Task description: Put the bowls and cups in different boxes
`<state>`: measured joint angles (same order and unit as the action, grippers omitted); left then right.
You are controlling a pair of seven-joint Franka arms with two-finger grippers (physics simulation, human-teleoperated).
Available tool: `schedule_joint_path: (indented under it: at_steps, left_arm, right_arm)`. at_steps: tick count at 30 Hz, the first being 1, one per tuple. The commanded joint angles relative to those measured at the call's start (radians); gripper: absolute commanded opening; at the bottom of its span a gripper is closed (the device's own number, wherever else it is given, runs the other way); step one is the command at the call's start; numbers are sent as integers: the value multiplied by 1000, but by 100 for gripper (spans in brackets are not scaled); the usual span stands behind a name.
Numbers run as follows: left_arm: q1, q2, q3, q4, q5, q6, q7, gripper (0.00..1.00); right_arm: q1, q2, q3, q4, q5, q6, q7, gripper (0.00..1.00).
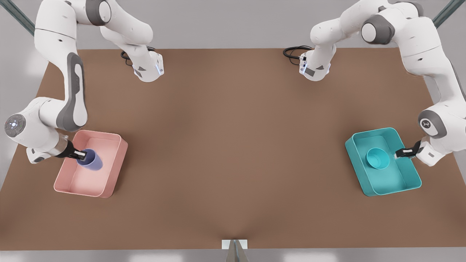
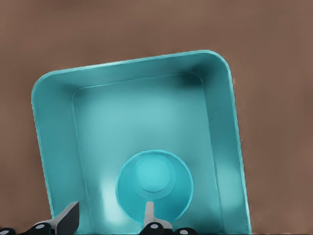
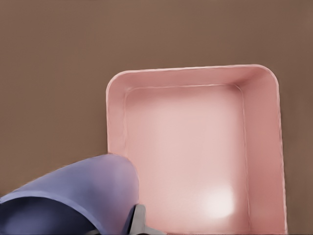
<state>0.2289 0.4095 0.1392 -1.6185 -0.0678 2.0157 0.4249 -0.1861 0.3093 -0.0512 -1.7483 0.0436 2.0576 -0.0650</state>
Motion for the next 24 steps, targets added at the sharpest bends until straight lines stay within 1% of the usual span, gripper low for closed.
schedule_joint_path:
  at_steps: [1,2,3,4,5,8,13,14,15,19,24]
  left_arm:
    - [-167,-139,-1,3,83,-314,-290,100]
    - [-258,-170,-10,9,86,-353,-402,100]
    - [-276,-187,-81,40,85,-385,-433,100]
    - [-286,-184,-119,81,85,-431,-433,100]
    - [-310,-149,-138,141,86,-495,-436,100]
    - [-329,-138,-145,157,103,-514,-439,100]
    - [-333,-146,-153,164,97,-580,-442,100]
    - [-329,-144,-162,164,102,-575,-440,100]
    - [-330,-143,-164,164,102,-575,-442,100]
    - [-333,-144,-165,164,102,-575,-442,100]
    - [-330,-143,-164,164,102,-575,-440,100]
  right_arm:
    - [-36,22,-1,7,-10,-97,-477,21]
    - [-46,60,-6,22,-11,-86,-477,21]
    - [-52,111,-9,46,-11,-73,-475,21]
    - [-55,143,-9,46,-11,-37,-475,21]
    - [-58,171,-9,44,-11,-8,-475,21]
    - [-58,243,-7,44,-5,98,-475,21]
    - [-58,290,-6,39,4,151,-472,21]
    - [-58,294,-6,39,4,151,-472,59]
    - [-58,290,-6,39,4,148,-473,100]
    - [-56,272,-1,39,2,127,-472,100]
    - [-52,220,7,41,4,52,-467,100]
